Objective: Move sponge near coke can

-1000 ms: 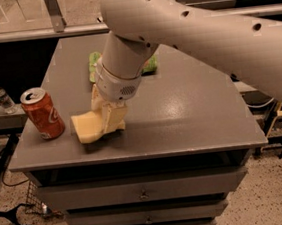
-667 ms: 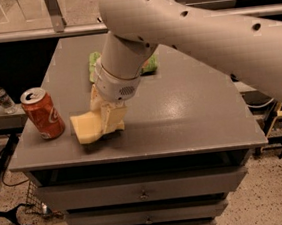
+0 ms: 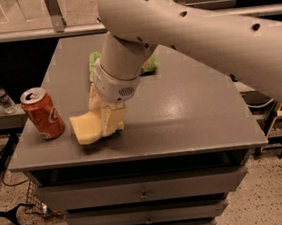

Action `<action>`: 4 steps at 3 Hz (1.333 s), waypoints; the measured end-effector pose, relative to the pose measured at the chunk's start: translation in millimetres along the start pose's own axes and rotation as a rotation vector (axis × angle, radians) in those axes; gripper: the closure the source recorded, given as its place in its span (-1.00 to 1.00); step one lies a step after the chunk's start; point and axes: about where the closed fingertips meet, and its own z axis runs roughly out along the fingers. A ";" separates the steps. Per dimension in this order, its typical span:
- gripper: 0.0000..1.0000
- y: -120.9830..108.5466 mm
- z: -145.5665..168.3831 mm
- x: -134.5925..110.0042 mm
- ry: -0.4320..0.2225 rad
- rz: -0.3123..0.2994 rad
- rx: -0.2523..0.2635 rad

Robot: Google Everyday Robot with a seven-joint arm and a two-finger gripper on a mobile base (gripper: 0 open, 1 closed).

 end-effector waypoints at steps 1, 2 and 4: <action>-1.00 0.4 0.3 -1.1 0.001 -0.002 -0.001; -1.00 0.4 0.2 -1.1 0.001 -0.002 -0.001; -1.00 -2.3 -37.8 22.2 0.149 0.011 0.026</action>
Offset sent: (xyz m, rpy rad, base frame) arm -0.0008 0.0008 0.0001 -0.0008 -0.0006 0.0021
